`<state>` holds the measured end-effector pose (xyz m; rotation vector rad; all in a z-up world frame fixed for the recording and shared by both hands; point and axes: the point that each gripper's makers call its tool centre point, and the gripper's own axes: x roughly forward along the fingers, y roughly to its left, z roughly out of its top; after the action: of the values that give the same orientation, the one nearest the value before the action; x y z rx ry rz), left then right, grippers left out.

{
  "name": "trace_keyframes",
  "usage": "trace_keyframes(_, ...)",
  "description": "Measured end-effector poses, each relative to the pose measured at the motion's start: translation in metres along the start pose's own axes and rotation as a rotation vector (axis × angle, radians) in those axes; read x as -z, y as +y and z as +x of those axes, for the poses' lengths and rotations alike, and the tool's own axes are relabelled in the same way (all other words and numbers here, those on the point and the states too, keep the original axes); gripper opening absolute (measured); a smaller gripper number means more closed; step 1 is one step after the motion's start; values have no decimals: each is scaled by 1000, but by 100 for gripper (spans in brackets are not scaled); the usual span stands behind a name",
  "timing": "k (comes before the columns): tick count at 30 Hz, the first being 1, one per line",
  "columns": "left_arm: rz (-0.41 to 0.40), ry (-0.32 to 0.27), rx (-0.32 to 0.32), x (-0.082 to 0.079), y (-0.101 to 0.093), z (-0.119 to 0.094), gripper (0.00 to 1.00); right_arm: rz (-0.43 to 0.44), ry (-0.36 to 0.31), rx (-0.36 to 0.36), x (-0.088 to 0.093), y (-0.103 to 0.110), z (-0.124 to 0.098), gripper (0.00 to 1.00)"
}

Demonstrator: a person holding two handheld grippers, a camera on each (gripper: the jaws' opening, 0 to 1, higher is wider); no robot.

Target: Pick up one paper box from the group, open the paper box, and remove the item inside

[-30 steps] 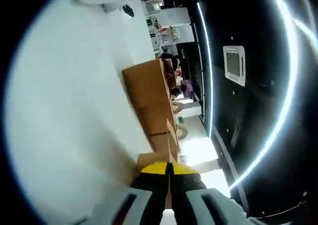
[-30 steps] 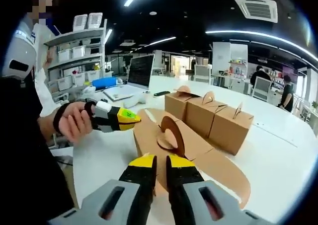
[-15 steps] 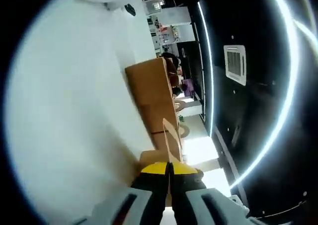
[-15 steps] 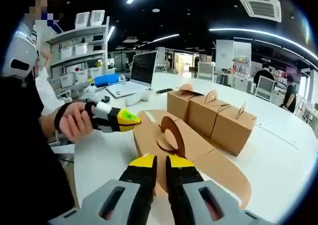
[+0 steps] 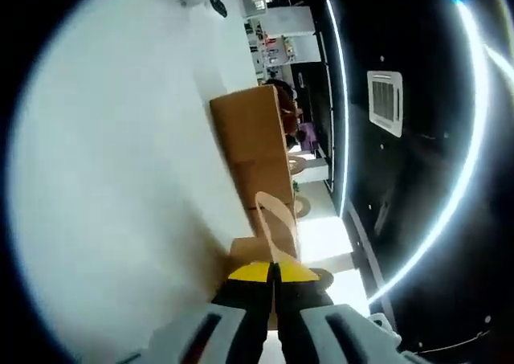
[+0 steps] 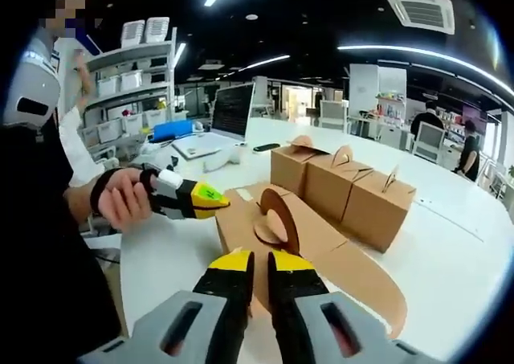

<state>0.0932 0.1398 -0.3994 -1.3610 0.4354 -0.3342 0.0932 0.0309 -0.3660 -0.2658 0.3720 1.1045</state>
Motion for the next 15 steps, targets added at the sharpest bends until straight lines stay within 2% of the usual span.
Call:
trace_keyframes(5, 33, -10, -10, 2, 3, 1, 4, 0, -2, -8, 0, 0, 0, 9)
trace_keyframes(15, 46, -2, -25, 7, 6, 5, 5, -4, 2, -1, 0, 0, 1, 9)
